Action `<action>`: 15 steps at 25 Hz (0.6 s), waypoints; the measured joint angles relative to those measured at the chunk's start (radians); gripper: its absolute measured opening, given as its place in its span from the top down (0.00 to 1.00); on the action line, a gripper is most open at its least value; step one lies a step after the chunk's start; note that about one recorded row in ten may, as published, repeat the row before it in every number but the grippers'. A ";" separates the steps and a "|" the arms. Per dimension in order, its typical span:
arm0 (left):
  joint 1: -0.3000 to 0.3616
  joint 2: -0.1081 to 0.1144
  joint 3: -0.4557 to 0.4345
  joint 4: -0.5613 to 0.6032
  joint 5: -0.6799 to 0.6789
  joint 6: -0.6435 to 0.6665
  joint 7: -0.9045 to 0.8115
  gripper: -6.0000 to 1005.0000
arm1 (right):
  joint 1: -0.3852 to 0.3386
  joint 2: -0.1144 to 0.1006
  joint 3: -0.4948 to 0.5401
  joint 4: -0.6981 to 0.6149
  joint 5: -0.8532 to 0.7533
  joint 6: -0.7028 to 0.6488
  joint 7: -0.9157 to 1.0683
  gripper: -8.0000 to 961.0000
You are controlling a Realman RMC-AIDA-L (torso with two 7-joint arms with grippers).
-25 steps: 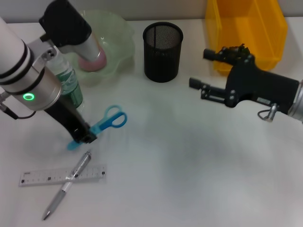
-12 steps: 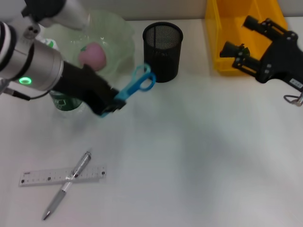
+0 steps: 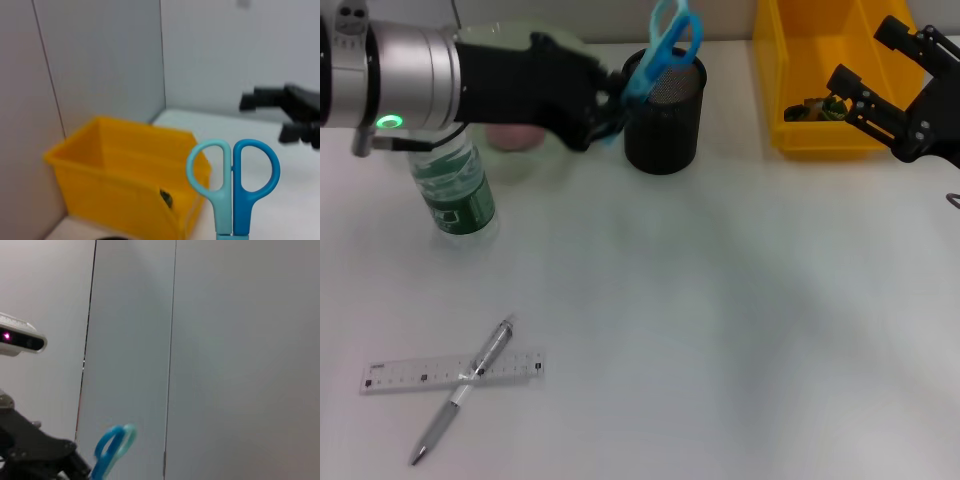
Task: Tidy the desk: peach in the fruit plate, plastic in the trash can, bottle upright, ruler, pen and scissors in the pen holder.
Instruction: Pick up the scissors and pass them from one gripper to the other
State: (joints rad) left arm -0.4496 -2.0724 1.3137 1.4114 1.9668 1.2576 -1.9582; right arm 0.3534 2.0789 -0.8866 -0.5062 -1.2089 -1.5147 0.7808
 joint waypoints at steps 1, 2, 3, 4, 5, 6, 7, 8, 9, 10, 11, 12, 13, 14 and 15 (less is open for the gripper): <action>0.000 0.000 0.000 0.000 0.000 0.000 0.000 0.76 | 0.000 0.000 0.000 0.000 0.000 0.000 0.000 0.23; 0.000 0.000 0.004 -0.015 -0.022 -0.020 0.013 0.76 | 0.000 0.000 0.000 0.000 0.000 0.000 0.000 0.23; 0.000 0.000 0.006 -0.026 -0.039 -0.034 0.025 0.76 | 0.000 0.000 0.000 0.000 0.000 0.000 0.000 0.23; 0.000 -0.001 0.009 -0.040 -0.063 -0.049 0.041 0.76 | 0.000 0.000 0.001 0.000 0.000 0.000 0.000 0.23; 0.001 -0.001 0.011 -0.051 -0.087 -0.057 0.058 0.76 | -0.001 0.000 0.001 0.000 0.000 0.000 0.000 0.23; 0.001 -0.002 0.011 -0.063 -0.116 -0.064 0.076 0.76 | -0.001 0.000 0.001 0.000 0.000 0.000 0.000 0.23; 0.002 -0.002 0.011 -0.073 -0.140 -0.067 0.090 0.76 | -0.002 0.000 0.001 -0.001 0.000 0.000 0.000 0.23; 0.003 -0.002 0.011 -0.087 -0.174 -0.070 0.111 0.75 | -0.003 0.000 0.001 -0.002 0.000 -0.002 0.005 0.23; 0.006 -0.002 0.011 -0.099 -0.199 -0.073 0.132 0.75 | -0.004 -0.001 0.001 -0.006 0.000 -0.007 0.017 0.23; 0.009 -0.002 0.012 -0.107 -0.216 -0.074 0.145 0.75 | -0.005 -0.003 0.001 -0.011 0.000 -0.017 0.030 0.23; 0.017 -0.002 0.012 -0.121 -0.243 -0.078 0.170 0.75 | -0.005 -0.005 0.001 -0.017 0.000 -0.032 0.047 0.23; 0.024 -0.002 0.013 -0.129 -0.262 -0.084 0.187 0.75 | -0.005 -0.009 0.001 -0.025 0.000 -0.052 0.067 0.23; 0.036 -0.003 0.019 -0.142 -0.294 -0.098 0.219 0.75 | -0.005 -0.013 0.002 -0.034 0.000 -0.074 0.091 0.23; 0.047 -0.003 0.025 -0.151 -0.317 -0.111 0.242 0.75 | -0.005 -0.017 0.002 -0.044 0.000 -0.099 0.119 0.23; 0.060 -0.004 0.034 -0.159 -0.344 -0.129 0.269 0.75 | -0.005 -0.020 0.002 -0.058 0.000 -0.121 0.150 0.23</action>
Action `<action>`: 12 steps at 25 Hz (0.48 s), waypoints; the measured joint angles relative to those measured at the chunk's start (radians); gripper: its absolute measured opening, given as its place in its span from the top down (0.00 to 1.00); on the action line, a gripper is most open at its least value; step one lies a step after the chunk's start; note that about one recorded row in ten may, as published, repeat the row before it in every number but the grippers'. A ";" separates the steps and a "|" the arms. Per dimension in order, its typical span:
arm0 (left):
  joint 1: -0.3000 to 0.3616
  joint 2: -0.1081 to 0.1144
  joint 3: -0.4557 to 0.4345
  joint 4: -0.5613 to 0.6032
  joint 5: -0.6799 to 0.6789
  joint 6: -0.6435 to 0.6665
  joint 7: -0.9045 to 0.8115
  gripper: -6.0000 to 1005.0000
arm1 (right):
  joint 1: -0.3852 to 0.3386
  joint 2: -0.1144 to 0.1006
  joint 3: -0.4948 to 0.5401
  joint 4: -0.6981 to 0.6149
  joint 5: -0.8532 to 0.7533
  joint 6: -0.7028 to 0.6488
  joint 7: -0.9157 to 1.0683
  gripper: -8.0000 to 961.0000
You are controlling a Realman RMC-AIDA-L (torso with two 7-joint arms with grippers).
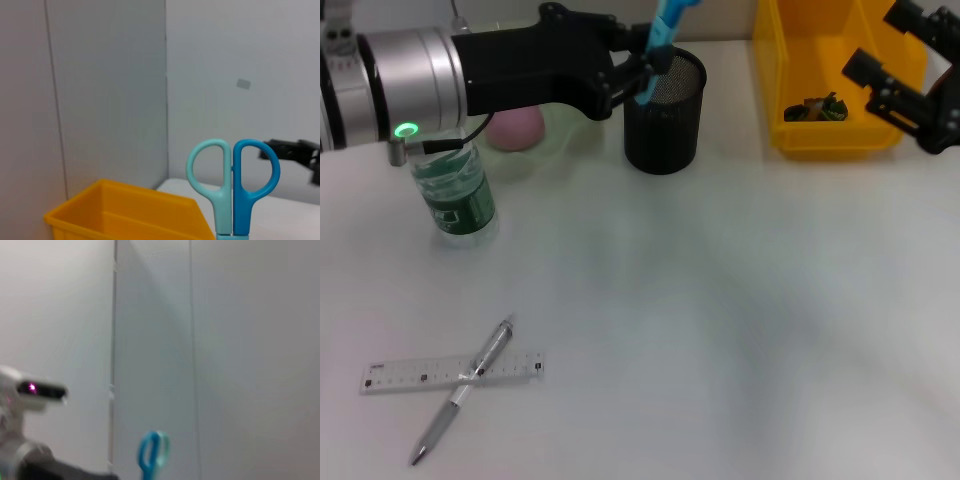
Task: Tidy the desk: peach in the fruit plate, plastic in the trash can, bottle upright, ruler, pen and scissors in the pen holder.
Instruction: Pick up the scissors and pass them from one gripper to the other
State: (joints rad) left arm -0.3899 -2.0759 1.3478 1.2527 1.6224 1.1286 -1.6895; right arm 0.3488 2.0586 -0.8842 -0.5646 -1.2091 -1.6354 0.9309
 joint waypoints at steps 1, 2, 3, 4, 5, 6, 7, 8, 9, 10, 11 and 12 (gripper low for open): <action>0.011 0.000 0.009 -0.006 -0.028 -0.019 0.027 0.75 | 0.002 -0.003 0.000 -0.016 0.000 -0.017 0.031 0.23; 0.030 0.000 0.022 -0.010 -0.066 -0.049 0.063 0.75 | 0.005 -0.002 0.001 -0.031 0.000 -0.027 0.061 0.23; 0.044 0.000 0.035 -0.012 -0.093 -0.074 0.089 0.74 | 0.009 0.000 0.001 -0.052 0.000 -0.031 0.094 0.23; 0.061 0.000 0.049 -0.012 -0.123 -0.103 0.118 0.74 | 0.015 0.005 0.000 -0.073 -0.001 -0.032 0.125 0.23; 0.078 0.000 0.067 -0.012 -0.146 -0.134 0.144 0.74 | 0.023 0.012 -0.003 -0.094 -0.003 -0.030 0.158 0.23; 0.094 0.001 0.086 -0.011 -0.163 -0.167 0.166 0.74 | 0.029 0.016 -0.005 -0.104 -0.003 -0.027 0.178 0.23; 0.108 0.001 0.104 -0.010 -0.171 -0.192 0.182 0.74 | 0.038 0.019 -0.008 -0.113 -0.003 -0.023 0.199 0.23; 0.121 0.001 0.122 -0.007 -0.176 -0.220 0.194 0.74 | 0.053 0.021 -0.010 -0.116 -0.003 -0.018 0.223 0.23; 0.134 0.001 0.148 -0.003 -0.179 -0.251 0.203 0.74 | 0.068 0.023 -0.012 -0.114 -0.002 -0.015 0.241 0.23; 0.142 0.001 0.164 -0.002 -0.179 -0.269 0.206 0.74 | 0.089 0.023 -0.016 -0.107 -0.003 -0.011 0.258 0.23; 0.149 0.002 0.178 0.000 -0.179 -0.283 0.208 0.74 | 0.109 0.023 -0.025 -0.096 -0.004 -0.003 0.271 0.23; 0.155 0.002 0.188 0.000 -0.180 -0.294 0.209 0.74 | 0.128 0.024 -0.035 -0.087 -0.005 0.008 0.282 0.23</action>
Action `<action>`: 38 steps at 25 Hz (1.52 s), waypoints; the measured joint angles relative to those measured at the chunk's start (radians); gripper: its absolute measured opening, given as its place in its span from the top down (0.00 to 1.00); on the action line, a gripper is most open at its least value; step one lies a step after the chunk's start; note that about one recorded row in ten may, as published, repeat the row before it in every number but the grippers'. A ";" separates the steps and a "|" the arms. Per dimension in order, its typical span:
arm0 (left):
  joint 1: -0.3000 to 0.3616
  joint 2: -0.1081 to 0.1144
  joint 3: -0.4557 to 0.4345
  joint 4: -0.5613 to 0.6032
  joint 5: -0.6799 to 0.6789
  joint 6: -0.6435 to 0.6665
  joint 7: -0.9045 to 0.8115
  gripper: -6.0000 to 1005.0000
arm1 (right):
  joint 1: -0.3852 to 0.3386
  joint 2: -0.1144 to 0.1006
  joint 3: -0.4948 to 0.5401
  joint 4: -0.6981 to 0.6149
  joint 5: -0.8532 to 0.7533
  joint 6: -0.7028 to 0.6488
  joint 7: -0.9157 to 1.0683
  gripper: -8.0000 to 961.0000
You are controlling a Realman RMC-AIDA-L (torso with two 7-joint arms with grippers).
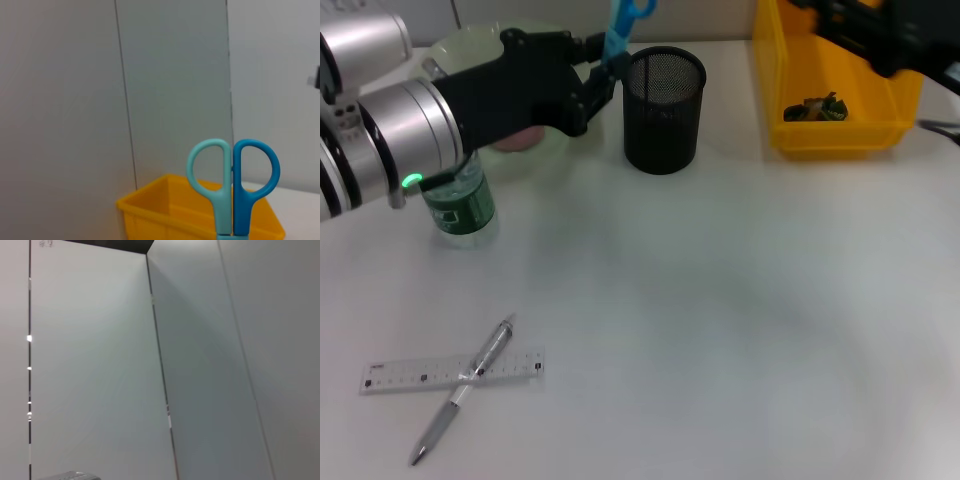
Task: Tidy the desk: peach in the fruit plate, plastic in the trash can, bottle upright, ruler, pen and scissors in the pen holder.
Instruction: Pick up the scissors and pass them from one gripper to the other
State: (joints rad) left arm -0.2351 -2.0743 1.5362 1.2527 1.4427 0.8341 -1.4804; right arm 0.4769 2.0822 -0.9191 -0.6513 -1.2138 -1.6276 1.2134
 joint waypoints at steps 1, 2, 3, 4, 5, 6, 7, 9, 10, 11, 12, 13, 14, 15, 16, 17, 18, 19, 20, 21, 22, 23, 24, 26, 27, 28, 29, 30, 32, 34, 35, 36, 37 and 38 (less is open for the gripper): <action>0.003 0.000 0.005 0.000 0.000 -0.006 0.000 0.74 | 0.019 0.001 -0.016 0.010 0.000 0.019 0.011 0.23; 0.007 -0.001 0.012 0.000 -0.003 -0.020 0.001 0.73 | 0.036 0.002 -0.034 0.018 0.002 0.041 0.022 0.23; 0.010 -0.001 0.019 0.001 -0.005 -0.032 0.002 0.73 | 0.048 0.003 -0.049 0.023 0.004 0.061 0.029 0.23; 0.013 -0.002 0.028 0.003 -0.008 -0.048 0.004 0.73 | 0.061 0.005 -0.067 0.027 0.005 0.083 0.035 0.23; 0.017 -0.002 0.038 0.005 -0.013 -0.067 0.008 0.73 | 0.073 0.006 -0.083 0.031 0.009 0.108 0.042 0.23; 0.020 -0.002 0.052 0.008 -0.018 -0.091 0.015 0.73 | 0.081 0.007 -0.100 0.036 0.020 0.132 0.047 0.23; 0.023 -0.002 0.064 0.011 -0.023 -0.114 0.023 0.73 | 0.090 0.009 -0.124 0.044 0.041 0.161 0.051 0.23; 0.029 -0.002 0.097 0.019 -0.034 -0.163 0.045 0.73 | 0.104 0.010 -0.179 0.058 0.104 0.219 0.052 0.23; 0.031 -0.001 0.113 0.023 -0.037 -0.188 0.052 0.73 | 0.110 0.010 -0.212 0.063 0.137 0.248 0.048 0.23; 0.033 -0.001 0.122 0.027 -0.039 -0.206 0.056 0.73 | 0.116 0.010 -0.244 0.065 0.171 0.277 0.042 0.23; 0.034 0.000 0.129 0.033 -0.039 -0.227 0.056 0.73 | 0.126 0.010 -0.301 0.066 0.219 0.323 0.028 0.23; 0.034 0.000 0.129 0.033 -0.039 -0.227 0.056 0.72 | 0.126 0.010 -0.301 0.066 0.219 0.323 0.028 0.23; 0.034 0.000 0.128 0.041 -0.039 -0.229 0.053 0.72 | 0.132 0.010 -0.328 0.067 0.240 0.343 0.021 0.23; 0.034 0.000 0.128 0.041 -0.039 -0.229 0.053 0.72 | 0.137 0.010 -0.348 0.068 0.256 0.358 0.014 0.23; 0.034 0.001 0.126 0.047 -0.039 -0.229 0.051 0.72 | 0.142 0.010 -0.365 0.070 0.271 0.373 0.007 0.23; 0.035 0.001 0.125 0.055 -0.040 -0.230 0.048 0.72 | 0.150 0.010 -0.398 0.075 0.296 0.394 -0.007 0.23; 0.035 0.001 0.125 0.055 -0.040 -0.230 0.048 0.72 | 0.150 0.010 -0.398 0.075 0.296 0.394 -0.007 0.23; 0.036 0.001 0.124 0.064 -0.040 -0.231 0.045 0.72 | 0.153 0.010 -0.415 0.078 0.311 0.404 -0.014 0.23; 0.036 0.001 0.124 0.064 -0.040 -0.231 0.045 0.72 | 0.154 0.010 -0.430 0.080 0.324 0.410 -0.020 0.23; 0.036 0.001 0.123 0.069 -0.041 -0.231 0.044 0.72 | 0.156 0.010 -0.441 0.081 0.334 0.415 -0.025 0.23; 0.036 0.001 0.122 0.078 -0.041 -0.232 0.042 0.72 | 0.158 0.010 -0.453 0.081 0.342 0.421 -0.029 0.23; 0.036 0.001 0.122 0.078 -0.041 -0.232 0.042 0.72 | 0.158 0.010 -0.453 0.081 0.342 0.421 -0.029 0.23; 0.036 0.000 0.122 0.080 -0.041 -0.232 0.042 0.71 | 0.161 0.010 -0.455 0.081 0.343 0.424 -0.031 0.23; 0.036 0.000 0.123 0.085 -0.041 -0.234 0.042 0.71 | 0.165 0.010 -0.455 0.081 0.344 0.430 -0.032 0.23; 0.036 -0.001 0.127 0.088 -0.041 -0.242 0.042 0.71 | 0.170 0.010 -0.455 0.081 0.345 0.437 -0.032 0.23; 0.035 -0.001 0.129 0.089 -0.041 -0.245 0.042 0.71 | 0.170 0.010 -0.455 0.081 0.345 0.437 -0.032 0.23; 0.035 -0.001 0.129 0.089 -0.041 -0.245 0.042 0.71 | 0.176 0.010 -0.456 0.081 0.346 0.447 -0.033 0.23; 0.034 -0.002 0.130 0.090 -0.041 -0.247 0.042 0.71 | 0.176 0.010 -0.456 0.081 0.346 0.447 -0.033 0.23; 0.031 -0.003 0.136 0.090 -0.041 -0.249 0.042 0.71 | 0.183 0.010 -0.458 0.082 0.346 0.457 -0.035 0.23; 0.030 -0.003 0.139 0.090 -0.041 -0.250 0.042 0.70 | 0.186 0.010 -0.459 0.084 0.347 0.458 -0.035 0.24; 0.029 -0.003 0.142 0.090 -0.041 -0.251 0.041 0.70 | 0.189 0.010 -0.459 0.087 0.347 0.458 -0.035 0.25; 0.028 -0.003 0.145 0.090 -0.041 -0.253 0.041 0.70 | 0.193 0.010 -0.461 0.093 0.350 0.458 -0.035 0.26; 0.027 -0.002 0.150 0.093 -0.041 -0.257 0.041 0.70 | 0.202 0.010 -0.465 0.104 0.356 0.458 -0.035 0.26; 0.027 -0.002 0.150 0.093 -0.041 -0.257 0.041 0.70 | 0.202 0.010 -0.465 0.104 0.356 0.458 -0.035 0.27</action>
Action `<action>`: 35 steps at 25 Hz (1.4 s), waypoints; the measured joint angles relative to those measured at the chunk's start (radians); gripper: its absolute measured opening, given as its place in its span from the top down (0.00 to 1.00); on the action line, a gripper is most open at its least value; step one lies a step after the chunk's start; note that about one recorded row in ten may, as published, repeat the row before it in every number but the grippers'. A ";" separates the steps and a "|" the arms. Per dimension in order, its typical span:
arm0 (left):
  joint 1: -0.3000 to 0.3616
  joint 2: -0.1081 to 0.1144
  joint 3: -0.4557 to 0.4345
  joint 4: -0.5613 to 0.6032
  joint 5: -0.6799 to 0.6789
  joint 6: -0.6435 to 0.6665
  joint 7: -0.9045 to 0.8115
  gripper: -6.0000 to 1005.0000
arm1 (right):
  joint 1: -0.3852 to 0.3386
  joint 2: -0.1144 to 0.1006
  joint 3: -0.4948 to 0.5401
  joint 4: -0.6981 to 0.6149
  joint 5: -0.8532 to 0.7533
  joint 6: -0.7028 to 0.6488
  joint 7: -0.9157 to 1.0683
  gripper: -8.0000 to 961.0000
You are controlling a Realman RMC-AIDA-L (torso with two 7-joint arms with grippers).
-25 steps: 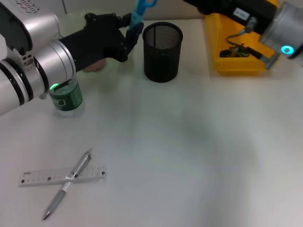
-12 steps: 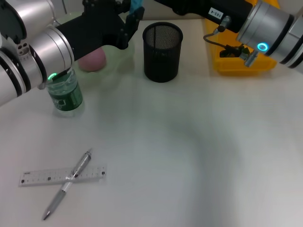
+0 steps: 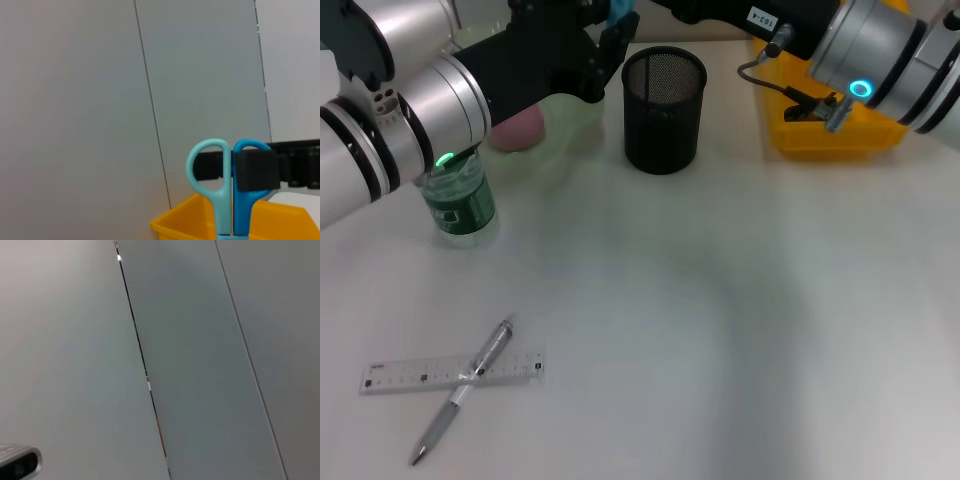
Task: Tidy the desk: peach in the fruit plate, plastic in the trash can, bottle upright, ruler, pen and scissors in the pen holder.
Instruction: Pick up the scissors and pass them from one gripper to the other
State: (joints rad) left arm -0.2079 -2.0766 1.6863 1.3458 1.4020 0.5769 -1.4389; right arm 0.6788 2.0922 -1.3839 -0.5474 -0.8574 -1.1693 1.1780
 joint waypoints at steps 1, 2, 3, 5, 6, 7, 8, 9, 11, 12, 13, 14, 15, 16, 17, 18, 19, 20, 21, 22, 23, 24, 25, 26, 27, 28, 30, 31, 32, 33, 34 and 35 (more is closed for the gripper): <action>0.000 0.000 0.001 0.002 0.000 -0.001 0.000 0.70 | 0.003 0.000 -0.002 0.003 0.002 0.000 0.000 0.28; 0.000 0.001 0.003 0.005 0.000 -0.001 0.000 0.70 | 0.005 0.000 -0.004 0.007 0.003 0.000 0.000 0.28; 0.000 0.001 0.003 0.005 0.000 -0.001 0.000 0.70 | 0.005 0.000 -0.004 0.007 0.003 0.000 0.000 0.29; 0.000 0.001 0.003 0.005 0.000 -0.001 0.000 0.70 | 0.005 0.000 -0.005 0.009 0.003 0.001 0.000 0.30; -0.002 0.001 0.005 0.007 0.000 -0.009 0.000 0.70 | 0.004 0.000 -0.006 0.009 0.005 0.001 -0.001 0.31; -0.002 0.001 0.005 0.007 0.000 -0.011 0.000 0.69 | 0.004 0.000 -0.006 0.009 0.005 0.001 -0.001 0.32; -0.002 0.001 0.005 0.007 0.000 -0.015 0.000 0.69 | 0.003 0.000 -0.006 0.009 0.006 0.001 -0.002 0.32; -0.002 0.000 0.008 0.007 0.000 -0.020 0.000 0.69 | -0.001 0.000 -0.004 0.009 0.013 0.001 -0.008 0.33; -0.002 0.000 0.019 0.007 0.000 -0.035 0.001 0.69 | -0.001 0.000 -0.004 0.009 0.016 0.001 -0.010 0.38; -0.002 0.001 0.035 0.010 0.000 -0.057 0.005 0.69 | -0.003 0.000 -0.004 0.009 0.025 0.001 -0.016 0.40; -0.002 0.001 0.035 0.010 0.000 -0.057 0.005 0.69 | -0.003 0.000 -0.004 0.009 0.025 0.001 -0.016 0.43; -0.002 0.001 0.035 0.010 0.000 -0.057 0.005 0.69 | -0.004 0.000 -0.005 0.009 0.028 0.001 -0.017 0.45; -0.002 0.001 0.052 0.014 0.000 -0.078 0.008 0.69 | -0.004 0.000 -0.005 0.009 0.029 0.001 -0.018 0.48; -0.002 0.001 0.052 0.014 0.000 -0.078 0.008 0.69 | -0.004 0.000 -0.005 0.009 0.029 0.001 -0.019 0.50; -0.002 0.001 0.055 0.016 0.000 -0.080 0.008 0.69 | -0.004 0.000 -0.005 0.011 0.030 0.001 -0.020 0.52; -0.002 0.001 0.055 0.017 0.000 -0.080 0.008 0.68 | -0.004 0.000 -0.005 0.011 0.030 0.001 -0.020 0.55; -0.002 0.001 0.055 0.017 0.000 -0.080 0.008 0.68 | -0.002 0.000 -0.005 0.017 0.036 0.000 -0.025 0.57; -0.002 0.001 0.056 0.018 0.000 -0.082 0.008 0.68 | -0.001 0.000 -0.005 0.018 0.038 0.001 -0.027 0.59; -0.002 0.001 0.057 0.019 0.000 -0.084 0.009 0.68 | -0.001 0.000 -0.005 0.018 0.038 0.001 -0.027 0.60; -0.002 0.001 0.061 0.022 0.000 -0.088 0.009 0.68 | 0.000 0.000 -0.006 0.021 0.040 0.000 -0.029 0.61; -0.002 0.001 0.062 0.024 0.000 -0.091 0.009 0.68 | 0.000 0.000 -0.005 0.021 0.040 0.000 -0.029 0.63; -0.002 0.001 0.068 0.028 0.000 -0.098 0.009 0.68 | -0.001 0.000 -0.005 0.021 0.040 0.001 -0.029 0.64; -0.002 0.001 0.071 0.030 0.000 -0.101 0.009 0.68 | -0.001 0.000 -0.005 0.021 0.040 0.001 -0.029 0.64; -0.001 0.001 0.075 0.032 0.000 -0.109 0.009 0.68 | -0.001 0.000 -0.001 0.021 0.040 0.002 -0.030 0.64; -0.001 0.001 0.084 0.036 0.000 -0.123 0.009 0.68 | -0.001 0.000 -0.001 0.021 0.040 0.002 -0.030 0.64; 0.001 0.001 0.095 0.041 0.001 -0.140 0.009 0.67 | -0.002 0.000 0.001 0.021 0.040 0.003 -0.030 0.64; 0.003 0.002 0.118 0.049 0.005 -0.174 0.010 0.67 | -0.002 0.000 0.004 0.021 0.041 0.007 -0.031 0.65; 0.003 0.002 0.127 0.052 0.007 -0.187 0.010 0.67 | -0.002 0.000 0.004 0.021 0.041 0.008 -0.031 0.66; 0.004 0.003 0.142 0.058 0.009 -0.205 0.011 0.67 | -0.002 0.000 0.003 0.021 0.044 0.010 -0.031 0.67; 0.004 0.003 0.142 0.058 0.009 -0.205 0.011 0.67 | -0.002 0.000 0.003 0.021 0.044 0.010 -0.031 0.67; 0.004 0.003 0.146 0.060 0.009 -0.211 0.011 0.67 | -0.001 0.000 -0.002 0.022 0.057 0.010 -0.036 0.68; 0.005 0.003 0.150 0.062 0.009 -0.217 0.011 0.67 | -0.001 0.000 -0.002 0.022 0.057 0.010 -0.036 0.69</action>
State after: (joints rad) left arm -0.2032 -2.0738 1.8365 1.4079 1.4107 0.3596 -1.4280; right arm 0.6775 2.0922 -1.3856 -0.5249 -0.8003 -1.1590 1.1420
